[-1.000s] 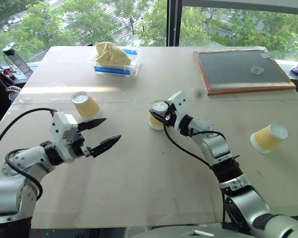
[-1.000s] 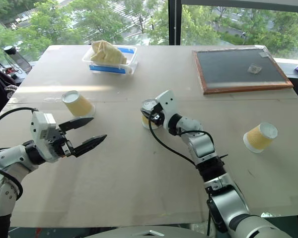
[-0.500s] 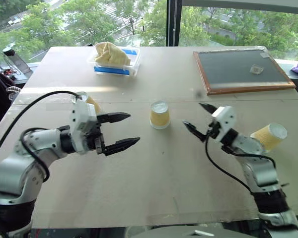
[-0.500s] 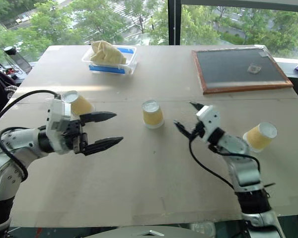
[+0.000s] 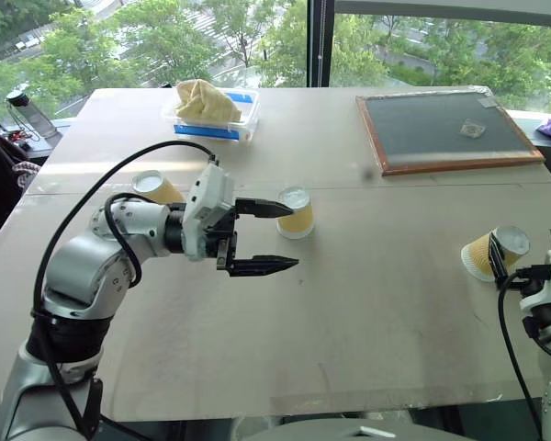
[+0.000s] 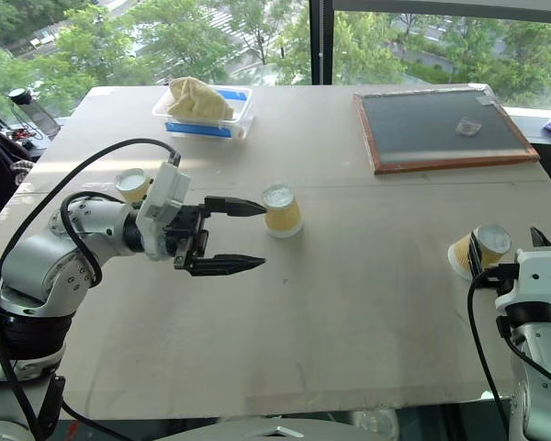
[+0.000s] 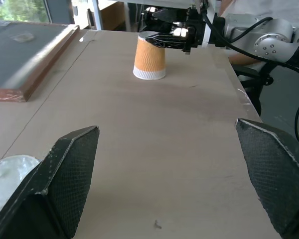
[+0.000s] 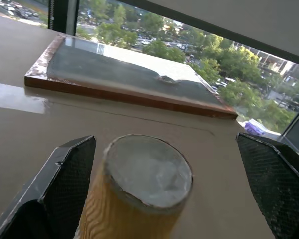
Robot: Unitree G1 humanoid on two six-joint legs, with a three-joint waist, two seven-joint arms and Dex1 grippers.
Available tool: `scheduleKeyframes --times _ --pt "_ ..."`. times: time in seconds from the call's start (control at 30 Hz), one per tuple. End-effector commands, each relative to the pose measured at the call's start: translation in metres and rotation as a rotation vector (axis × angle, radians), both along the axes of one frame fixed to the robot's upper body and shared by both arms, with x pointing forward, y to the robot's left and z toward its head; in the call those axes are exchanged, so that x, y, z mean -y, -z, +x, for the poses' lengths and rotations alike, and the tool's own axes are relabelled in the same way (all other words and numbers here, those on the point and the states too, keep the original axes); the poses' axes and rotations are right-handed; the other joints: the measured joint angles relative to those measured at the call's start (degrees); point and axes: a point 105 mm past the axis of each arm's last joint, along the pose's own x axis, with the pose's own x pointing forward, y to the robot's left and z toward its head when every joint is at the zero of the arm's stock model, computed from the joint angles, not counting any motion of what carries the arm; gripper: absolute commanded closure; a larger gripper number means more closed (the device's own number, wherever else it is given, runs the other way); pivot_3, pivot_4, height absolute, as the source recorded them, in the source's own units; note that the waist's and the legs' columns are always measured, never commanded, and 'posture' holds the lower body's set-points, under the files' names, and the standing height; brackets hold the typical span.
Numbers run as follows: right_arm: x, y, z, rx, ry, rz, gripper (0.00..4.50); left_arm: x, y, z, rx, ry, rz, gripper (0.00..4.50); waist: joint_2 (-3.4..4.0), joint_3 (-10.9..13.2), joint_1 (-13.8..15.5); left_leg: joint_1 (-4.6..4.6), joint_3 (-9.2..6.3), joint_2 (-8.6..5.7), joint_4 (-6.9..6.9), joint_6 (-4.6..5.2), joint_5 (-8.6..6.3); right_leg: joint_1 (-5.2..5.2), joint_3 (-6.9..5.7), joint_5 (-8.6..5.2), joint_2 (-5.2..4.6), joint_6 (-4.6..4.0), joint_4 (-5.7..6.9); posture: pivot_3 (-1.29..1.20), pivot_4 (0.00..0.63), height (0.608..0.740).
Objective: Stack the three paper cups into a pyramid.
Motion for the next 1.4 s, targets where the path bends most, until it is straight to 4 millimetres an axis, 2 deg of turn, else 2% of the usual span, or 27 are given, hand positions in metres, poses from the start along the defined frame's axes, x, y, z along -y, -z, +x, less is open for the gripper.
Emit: scheduleKeyframes --times 0.03,0.17,0.43,0.5,0.57,0.6,0.63,0.67,0.83,1.0,1.1,1.2,1.3,1.4 --pt "0.000 -0.008 -0.004 0.031 0.021 0.046 0.07 0.004 -0.010 -0.003 0.031 0.036 -0.009 0.00 -0.01 0.0 0.0 0.01 0.00 0.00 0.00 0.00 0.00 0.00 0.01 0.00 0.01 0.00 0.03 0.00 0.150 0.740" --pt "-0.007 -0.002 0.000 0.016 -0.028 0.148 0.07 0.004 -0.011 -0.002 0.040 0.032 -0.009 0.00 0.00 0.0 0.0 -0.02 -0.03 0.00 0.00 0.00 0.00 0.00 -0.03 -0.01 0.02 -0.01 0.02 0.00 0.150 0.740" --pt "0.000 0.002 0.014 0.001 -0.031 0.241 0.07 0.001 -0.012 -0.002 0.049 0.006 -0.006 0.00 0.00 0.0 0.0 -0.05 -0.05 0.00 0.00 0.00 0.00 0.00 -0.05 -0.01 0.01 -0.01 -0.01 0.00 0.150 0.740" --pt "-0.002 0.007 0.016 -0.026 -0.051 0.271 0.57 0.001 -0.012 -0.003 0.051 0.000 -0.008 0.00 0.00 0.0 0.0 -0.06 -0.05 0.00 0.00 0.00 0.00 0.00 -0.07 -0.01 0.02 -0.01 -0.01 0.00 0.150 0.740" --pt "-0.003 0.009 0.017 -0.034 -0.056 0.276 1.26 0.000 -0.012 -0.003 0.051 -0.004 -0.008 0.00 0.00 0.0 0.1 -0.07 -0.04 -0.01 0.00 0.00 0.00 0.00 -0.07 -0.01 0.01 -0.01 -0.01 0.00 0.150 0.740" --pt "-0.003 0.009 0.018 -0.035 -0.057 0.275 1.89 0.000 -0.012 -0.003 0.052 -0.006 -0.008 0.00 0.00 0.0 0.0 -0.07 -0.05 -0.01 0.00 0.00 0.00 0.00 -0.07 -0.01 0.01 -0.01 -0.01 0.00 0.150 0.740" --pt "-0.004 0.009 0.018 -0.033 -0.059 0.273 2.23 -0.001 -0.012 -0.003 0.053 -0.010 -0.007 0.00 0.00 0.0 0.0 -0.07 -0.05 -0.01 0.00 0.00 0.00 0.00 -0.07 -0.01 0.01 -0.01 -0.01 0.00 0.150 0.740" --pt "-0.004 0.008 0.019 -0.032 -0.061 0.272 2.36 -0.001 -0.013 -0.003 0.054 -0.014 -0.008 0.00 0.00 0.0 0.0 -0.07 -0.05 -0.01 0.00 0.00 0.00 0.00 -0.07 -0.01 0.01 -0.01 -0.01 0.00 0.150 0.740" --pt "-0.016 0.001 0.024 -0.024 -0.116 0.228 2.36 -0.006 -0.010 -0.004 0.046 -0.048 -0.013 0.00 0.00 0.0 0.0 -0.07 -0.04 -0.01 0.00 0.00 0.00 0.00 -0.07 -0.01 0.01 -0.01 -0.01 0.00 0.150 0.740" --pt "-0.065 -0.009 0.048 -0.050 -0.323 0.174 2.36 -0.027 0.007 0.001 0.014 -0.183 -0.023 0.00 0.01 0.0 -0.6 0.02 -0.10 0.03 -0.01 0.00 0.00 -0.01 0.05 -0.01 0.02 -0.01 0.04 0.00 0.150 0.740" --pt "-0.116 -0.012 0.067 -0.093 -0.495 0.165 2.36 -0.044 0.016 0.001 0.005 -0.284 -0.027 0.00 0.01 0.0 -0.7 0.11 -0.09 0.06 -0.01 0.00 0.00 -0.01 0.12 -0.01 0.05 -0.01 0.11 0.00 0.150 0.740" --pt "-0.164 -0.016 0.078 -0.131 -0.646 0.178 2.36 -0.056 0.015 0.001 0.027 -0.368 -0.048 0.00 -0.01 0.0 -0.3 0.14 -0.14 0.06 -0.01 0.00 0.00 -0.01 0.11 -0.01 0.06 -0.03 0.15 0.00 0.150 0.740" --pt "-0.200 -0.014 0.088 -0.179 -0.759 0.164 2.36 -0.064 0.014 -0.002 0.044 -0.427 -0.056 0.00 -0.04 0.0 0.1 0.08 -0.23 0.07 -0.01 0.00 0.00 -0.01 -0.02 -0.01 0.01 -0.03 0.14 0.00 0.150 0.740" --pt "-0.216 -0.010 0.096 -0.198 -0.805 0.132 2.36 -0.068 0.014 -0.004 0.052 -0.456 -0.056 0.00 -0.05 0.0 0.4 -0.01 -0.23 0.02 -0.01 0.00 0.00 -0.01 -0.03 0.00 -0.10 -0.01 0.05 0.00 0.150 0.740"
